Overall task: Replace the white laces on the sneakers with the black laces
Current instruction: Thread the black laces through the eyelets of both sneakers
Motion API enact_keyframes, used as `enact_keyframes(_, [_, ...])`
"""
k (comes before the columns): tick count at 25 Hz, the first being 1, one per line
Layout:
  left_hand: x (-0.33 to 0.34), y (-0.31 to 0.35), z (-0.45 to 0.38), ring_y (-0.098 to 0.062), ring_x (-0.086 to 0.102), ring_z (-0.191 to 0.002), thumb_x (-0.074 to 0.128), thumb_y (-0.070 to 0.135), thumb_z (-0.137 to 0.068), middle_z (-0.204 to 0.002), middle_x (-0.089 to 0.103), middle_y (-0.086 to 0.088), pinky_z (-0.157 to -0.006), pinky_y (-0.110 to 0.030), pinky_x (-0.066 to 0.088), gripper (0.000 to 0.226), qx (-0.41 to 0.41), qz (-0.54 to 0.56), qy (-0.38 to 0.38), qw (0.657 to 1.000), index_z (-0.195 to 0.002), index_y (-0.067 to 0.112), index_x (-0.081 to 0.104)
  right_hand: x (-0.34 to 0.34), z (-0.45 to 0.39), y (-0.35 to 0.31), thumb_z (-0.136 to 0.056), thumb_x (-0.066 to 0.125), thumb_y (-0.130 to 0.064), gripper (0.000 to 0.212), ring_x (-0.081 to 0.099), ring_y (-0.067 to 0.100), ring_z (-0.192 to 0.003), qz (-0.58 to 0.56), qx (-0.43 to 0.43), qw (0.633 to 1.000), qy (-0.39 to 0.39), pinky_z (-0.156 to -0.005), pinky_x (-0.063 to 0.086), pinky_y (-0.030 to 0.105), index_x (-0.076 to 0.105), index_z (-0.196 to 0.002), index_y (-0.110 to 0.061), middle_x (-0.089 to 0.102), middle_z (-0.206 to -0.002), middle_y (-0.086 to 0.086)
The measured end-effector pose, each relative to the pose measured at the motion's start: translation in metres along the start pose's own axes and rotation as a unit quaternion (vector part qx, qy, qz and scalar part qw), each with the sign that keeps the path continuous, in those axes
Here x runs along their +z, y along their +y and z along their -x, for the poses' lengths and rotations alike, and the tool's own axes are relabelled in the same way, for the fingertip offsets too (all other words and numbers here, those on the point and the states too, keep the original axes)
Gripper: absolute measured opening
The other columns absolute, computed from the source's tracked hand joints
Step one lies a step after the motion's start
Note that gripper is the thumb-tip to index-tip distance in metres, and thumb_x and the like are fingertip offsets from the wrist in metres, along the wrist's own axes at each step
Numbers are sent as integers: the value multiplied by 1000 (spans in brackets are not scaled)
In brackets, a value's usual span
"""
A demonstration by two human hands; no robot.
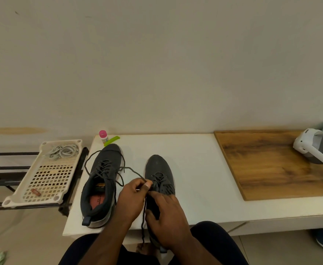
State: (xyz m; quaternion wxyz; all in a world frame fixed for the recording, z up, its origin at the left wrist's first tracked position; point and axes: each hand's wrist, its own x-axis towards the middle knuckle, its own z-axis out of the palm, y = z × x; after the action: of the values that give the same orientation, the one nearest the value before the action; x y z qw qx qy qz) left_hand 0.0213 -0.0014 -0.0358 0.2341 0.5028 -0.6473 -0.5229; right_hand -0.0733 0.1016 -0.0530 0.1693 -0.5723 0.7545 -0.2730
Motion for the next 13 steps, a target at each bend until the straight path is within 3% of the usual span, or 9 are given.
enact_keyframes(4, [-10,17,0,-9,69,-79,52,22,-101,-87,72,1,-68,-28,53,18,53,154,135,977,-92,14,65,0,-1,1,-93,49,-47,49,40,3,-119,10,6,1000,-3,-97,32,14,41,-140,-41,52,-134,-22])
enact_keyframes(9, [-7,10,2,-14,71,-89,54,19,-101,-91,75,2,-71,-28,53,9,-6,156,44,987,-100,14,62,0,-2,1,-93,49,-46,49,41,3,-119,7,12,1000,-4,-96,30,14,42,-141,-40,53,-134,-20])
enact_keyframes(13, [-15,20,1,-13,71,-77,54,19,-100,-83,73,-2,-62,-27,57,12,49,174,138,974,-95,15,64,1,-2,2,-93,49,-48,49,39,3,-122,-4,19,1000,-2,-97,29,14,41,-141,-42,51,-135,-21])
